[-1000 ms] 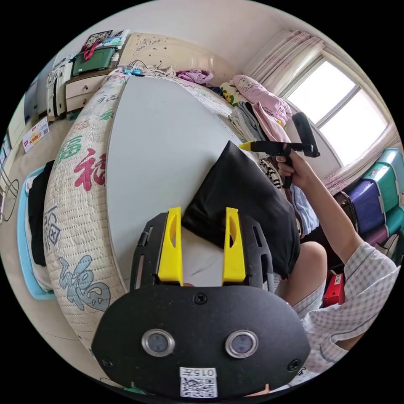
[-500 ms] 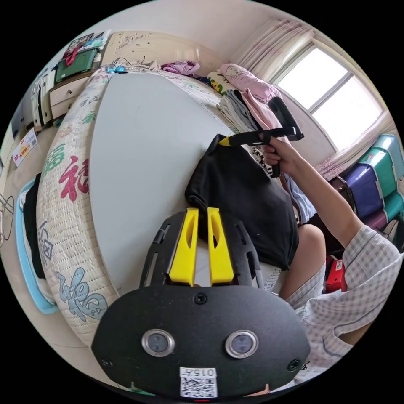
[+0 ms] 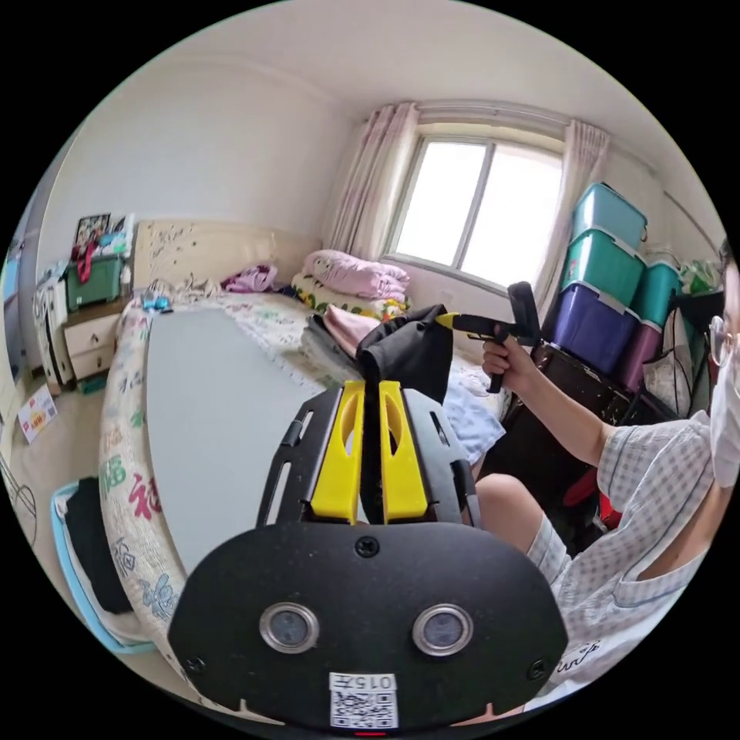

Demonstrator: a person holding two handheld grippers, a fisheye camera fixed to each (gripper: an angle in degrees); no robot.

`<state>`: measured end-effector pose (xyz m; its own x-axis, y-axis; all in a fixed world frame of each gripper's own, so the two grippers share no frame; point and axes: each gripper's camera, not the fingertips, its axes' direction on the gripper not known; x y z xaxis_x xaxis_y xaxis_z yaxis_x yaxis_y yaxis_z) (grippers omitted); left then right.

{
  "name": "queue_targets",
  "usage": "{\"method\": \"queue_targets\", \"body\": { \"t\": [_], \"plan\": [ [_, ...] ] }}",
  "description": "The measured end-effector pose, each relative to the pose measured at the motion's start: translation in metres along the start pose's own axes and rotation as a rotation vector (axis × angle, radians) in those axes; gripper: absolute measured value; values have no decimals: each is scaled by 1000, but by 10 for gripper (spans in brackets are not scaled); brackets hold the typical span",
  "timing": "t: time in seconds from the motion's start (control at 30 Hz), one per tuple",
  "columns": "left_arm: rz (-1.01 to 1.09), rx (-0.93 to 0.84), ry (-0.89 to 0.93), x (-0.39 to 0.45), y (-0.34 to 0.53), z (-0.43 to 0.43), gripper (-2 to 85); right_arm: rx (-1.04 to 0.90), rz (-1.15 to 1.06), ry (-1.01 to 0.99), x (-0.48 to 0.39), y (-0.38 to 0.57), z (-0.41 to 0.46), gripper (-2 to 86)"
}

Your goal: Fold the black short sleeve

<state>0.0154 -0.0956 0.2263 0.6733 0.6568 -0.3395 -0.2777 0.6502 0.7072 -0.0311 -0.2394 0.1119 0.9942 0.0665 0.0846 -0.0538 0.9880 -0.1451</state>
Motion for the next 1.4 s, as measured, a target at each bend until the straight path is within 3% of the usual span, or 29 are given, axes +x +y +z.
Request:
{"method": "queue_targets", "body": {
  "t": [0.27, 0.57, 0.8, 1.03, 1.4],
  "plan": [
    [176, 52, 38, 156, -80, -4, 10, 248, -67, 127, -55, 82, -189, 4],
    [360, 8, 104, 277, -97, 23, 12, 346, -47, 242, -82, 163, -296, 2],
    [361, 4, 271, 299, -60, 34, 11, 329, -23, 235, -112, 223, -318, 3],
    [409, -33, 357, 309, -50, 61, 10, 261, -80, 357, -139, 255, -321, 4],
    [343, -9, 287, 261, -166, 169, 10, 288, -29, 371, -22, 155, -298, 6]
  ]
}}
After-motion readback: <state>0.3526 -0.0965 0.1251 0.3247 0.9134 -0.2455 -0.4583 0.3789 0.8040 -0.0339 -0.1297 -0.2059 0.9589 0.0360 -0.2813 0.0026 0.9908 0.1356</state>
